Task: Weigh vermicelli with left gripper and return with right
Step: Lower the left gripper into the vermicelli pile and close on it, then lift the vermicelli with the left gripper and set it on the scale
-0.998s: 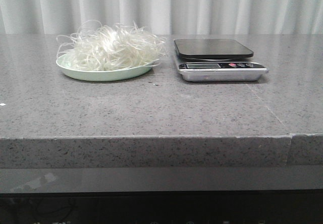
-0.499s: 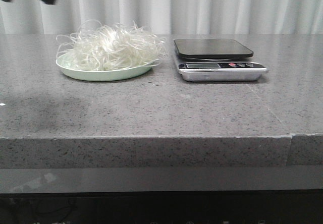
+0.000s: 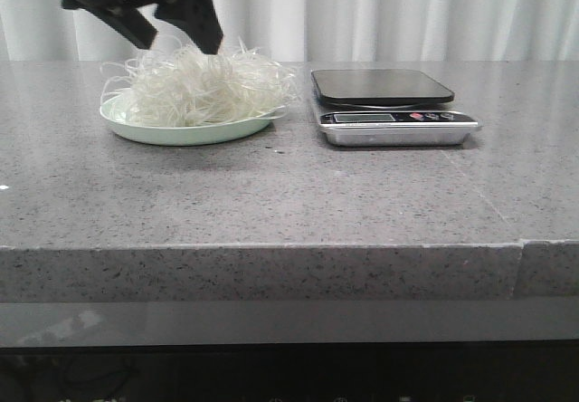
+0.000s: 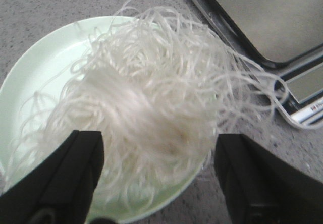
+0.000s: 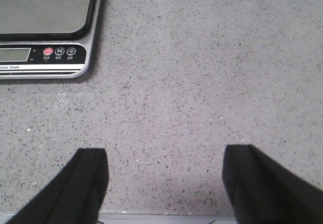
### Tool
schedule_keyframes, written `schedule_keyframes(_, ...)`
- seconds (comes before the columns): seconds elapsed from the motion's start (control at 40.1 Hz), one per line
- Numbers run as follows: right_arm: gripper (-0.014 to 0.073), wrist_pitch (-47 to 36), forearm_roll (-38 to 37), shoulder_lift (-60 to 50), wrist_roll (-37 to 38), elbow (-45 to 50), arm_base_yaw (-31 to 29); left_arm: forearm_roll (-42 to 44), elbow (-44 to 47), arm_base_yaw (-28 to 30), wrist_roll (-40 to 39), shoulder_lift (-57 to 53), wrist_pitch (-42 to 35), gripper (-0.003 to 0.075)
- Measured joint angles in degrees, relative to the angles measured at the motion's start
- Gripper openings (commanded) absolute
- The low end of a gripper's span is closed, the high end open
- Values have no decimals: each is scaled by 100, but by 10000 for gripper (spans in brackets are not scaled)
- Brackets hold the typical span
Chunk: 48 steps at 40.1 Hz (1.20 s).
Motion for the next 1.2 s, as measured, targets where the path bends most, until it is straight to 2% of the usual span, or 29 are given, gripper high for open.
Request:
schedule_keyframes(0.324, 589, 0, 0, 0, 0, 0, 0, 57, -473, 61, 0, 708, -31, 546)
schedule_keyframes(0.399, 589, 0, 0, 0, 0, 0, 0, 65, -487, 61, 0, 778, -54, 526)
schedule_keyframes(0.648, 589, 10, 0, 0, 0, 0, 0, 69, -500, 61, 0, 859, -88, 280)
schedule_keyframes(0.673, 589, 10, 0, 0, 0, 0, 0, 69, -500, 61, 0, 859, -88, 237)
schedule_keyframes(0.823, 589, 10, 0, 0, 0, 0, 0, 78, -500, 61, 0, 859, -88, 156)
schedule_keyframes(1.197, 589, 10, 0, 0, 0, 0, 0, 91, -564, 61, 0, 499, 59, 155)
